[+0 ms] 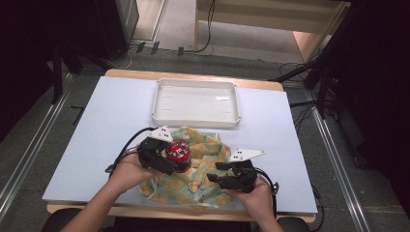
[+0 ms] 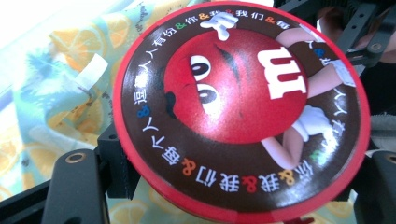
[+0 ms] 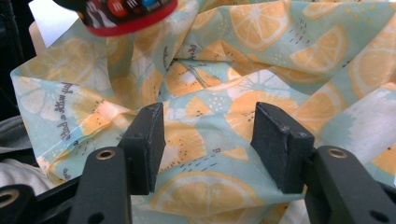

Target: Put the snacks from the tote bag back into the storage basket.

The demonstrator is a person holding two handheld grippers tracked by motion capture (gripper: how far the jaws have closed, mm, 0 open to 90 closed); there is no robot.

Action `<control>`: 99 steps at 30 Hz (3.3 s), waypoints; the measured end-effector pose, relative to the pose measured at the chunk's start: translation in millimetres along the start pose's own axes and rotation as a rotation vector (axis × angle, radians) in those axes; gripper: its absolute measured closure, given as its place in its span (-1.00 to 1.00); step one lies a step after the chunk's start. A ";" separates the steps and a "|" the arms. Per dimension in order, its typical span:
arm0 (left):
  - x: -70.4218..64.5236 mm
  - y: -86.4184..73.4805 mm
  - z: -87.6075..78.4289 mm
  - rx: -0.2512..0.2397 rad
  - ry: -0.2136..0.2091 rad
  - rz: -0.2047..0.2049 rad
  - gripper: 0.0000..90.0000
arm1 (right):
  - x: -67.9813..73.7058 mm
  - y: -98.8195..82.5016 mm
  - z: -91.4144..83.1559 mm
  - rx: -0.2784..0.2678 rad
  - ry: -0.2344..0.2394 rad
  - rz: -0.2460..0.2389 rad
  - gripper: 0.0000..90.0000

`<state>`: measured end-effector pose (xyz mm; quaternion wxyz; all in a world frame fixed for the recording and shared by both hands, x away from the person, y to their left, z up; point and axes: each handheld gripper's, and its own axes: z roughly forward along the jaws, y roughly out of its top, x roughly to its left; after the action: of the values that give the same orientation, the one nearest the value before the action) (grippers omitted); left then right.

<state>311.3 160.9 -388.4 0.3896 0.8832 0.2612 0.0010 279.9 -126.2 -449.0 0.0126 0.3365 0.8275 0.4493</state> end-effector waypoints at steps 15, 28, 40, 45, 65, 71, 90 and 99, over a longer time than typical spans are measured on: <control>3.6 0.7 -25.1 -0.011 0.025 -0.035 -0.43 | 0.3 3.7 5.1 0.008 0.014 -0.014 0.01; 13.3 -2.2 -40.0 -0.015 0.059 -0.070 -0.43 | 0.5 5.5 8.1 0.015 0.021 -0.021 0.01; 28.3 4.2 -46.1 -0.029 0.091 -0.084 -0.43 | 0.3 5.3 8.1 0.014 0.022 -0.019 0.01; 33.6 11.8 -45.1 -0.035 0.102 -0.076 -0.43 | 0.0 5.2 8.2 0.012 0.022 -0.017 0.01; 63.0 34.2 -39.5 -0.031 0.148 -0.094 -0.43 | 2.9 4.7 6.6 -0.007 0.031 -0.021 0.01; 79.9 37.8 -36.2 -0.047 0.159 -0.106 -0.43 | 2.7 3.1 5.3 -0.006 0.030 -0.015 0.01; 108.6 58.4 -25.7 -0.038 0.180 -0.111 -0.43 | 5.9 0.7 7.3 -0.014 0.034 -0.001 0.00; 120.3 64.9 -15.9 -0.023 0.196 -0.098 -0.43 | 6.3 -1.2 5.0 -0.014 0.025 -0.001 0.00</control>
<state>441.7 191.1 -356.8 0.3718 0.8605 0.3410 0.0712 276.0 -119.4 -451.0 0.0047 0.3304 0.8245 0.4593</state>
